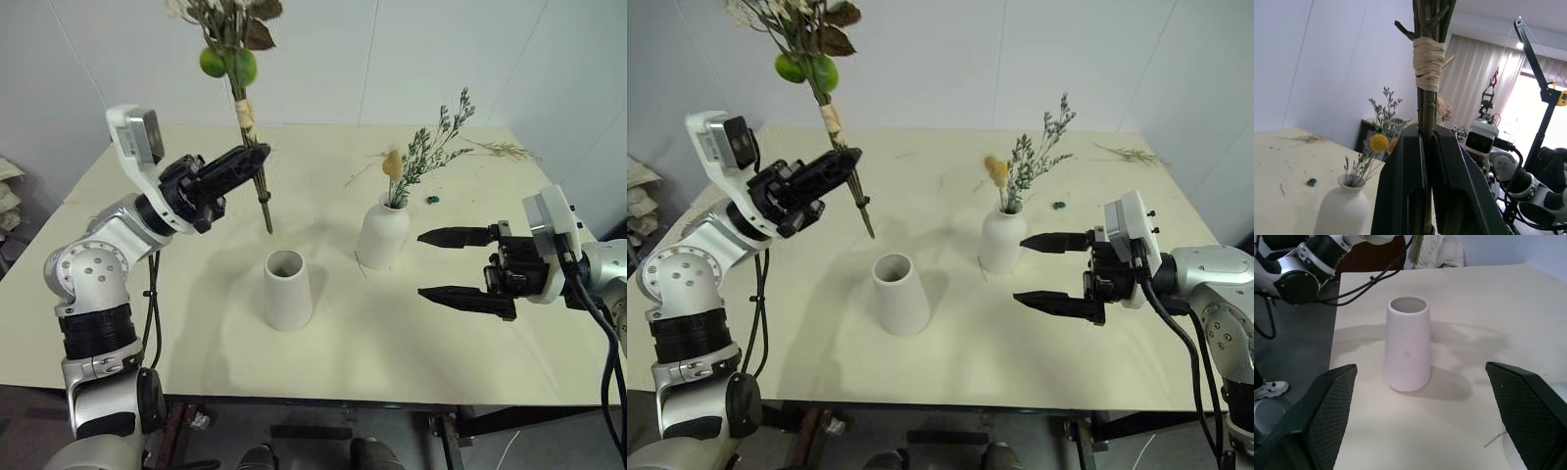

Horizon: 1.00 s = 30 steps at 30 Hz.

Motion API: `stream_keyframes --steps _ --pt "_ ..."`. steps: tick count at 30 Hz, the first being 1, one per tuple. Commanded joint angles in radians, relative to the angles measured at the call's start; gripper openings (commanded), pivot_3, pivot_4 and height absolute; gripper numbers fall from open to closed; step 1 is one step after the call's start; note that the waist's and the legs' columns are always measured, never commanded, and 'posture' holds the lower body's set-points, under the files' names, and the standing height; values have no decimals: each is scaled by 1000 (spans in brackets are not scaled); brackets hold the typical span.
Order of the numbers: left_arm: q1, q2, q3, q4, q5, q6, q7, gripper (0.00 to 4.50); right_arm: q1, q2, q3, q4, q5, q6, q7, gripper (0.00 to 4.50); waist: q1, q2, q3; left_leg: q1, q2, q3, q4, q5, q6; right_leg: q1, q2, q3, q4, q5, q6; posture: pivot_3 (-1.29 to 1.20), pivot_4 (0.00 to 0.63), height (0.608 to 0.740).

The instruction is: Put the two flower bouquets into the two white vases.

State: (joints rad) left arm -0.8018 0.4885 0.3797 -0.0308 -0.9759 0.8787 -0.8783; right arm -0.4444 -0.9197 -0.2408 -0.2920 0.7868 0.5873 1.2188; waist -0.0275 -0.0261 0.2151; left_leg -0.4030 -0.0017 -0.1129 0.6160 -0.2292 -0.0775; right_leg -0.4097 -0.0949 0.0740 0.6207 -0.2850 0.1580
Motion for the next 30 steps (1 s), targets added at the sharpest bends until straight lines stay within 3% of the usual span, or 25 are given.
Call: stream_keyframes --steps 1,10,16,24,29,30 --pt "38 -26 -30 -21 17 -88 -42 0 -7 9 -21 -19 0 -25 -24 4459 -2 0 0 0 0 0 0 0 0 0 0 0 0 0 0 0 150 740" --pt "146 -65 -133 26 150 -291 -136 0 3 43 -22 -66 17 -5 -88 4459 0 0 0 0 0 0 0 0 0 0 0 0 -1 0 0 0 150 740" --pt "167 -39 -157 59 167 -311 -180 0 5 40 -30 -71 24 0 -113 4459 1 0 0 0 0 0 -1 0 0 0 0 0 -1 0 0 0 150 740" --pt "174 1 -173 26 233 -387 -187 2357 -9 40 -20 -65 27 -4 -123 4500 0 0 0 0 0 0 -1 0 0 0 0 0 -1 0 0 0 150 740" --pt "174 129 -211 41 350 -456 -240 3864 -15 43 -14 -44 15 -21 -111 4500 0 0 0 0 0 0 -1 0 0 0 0 0 -2 0 0 0 150 740" --pt "171 158 -209 54 369 -472 -252 3864 -14 43 -14 -41 13 -24 -108 4500 -1 0 0 0 0 0 -1 0 0 0 0 0 -2 0 0 0 150 740"
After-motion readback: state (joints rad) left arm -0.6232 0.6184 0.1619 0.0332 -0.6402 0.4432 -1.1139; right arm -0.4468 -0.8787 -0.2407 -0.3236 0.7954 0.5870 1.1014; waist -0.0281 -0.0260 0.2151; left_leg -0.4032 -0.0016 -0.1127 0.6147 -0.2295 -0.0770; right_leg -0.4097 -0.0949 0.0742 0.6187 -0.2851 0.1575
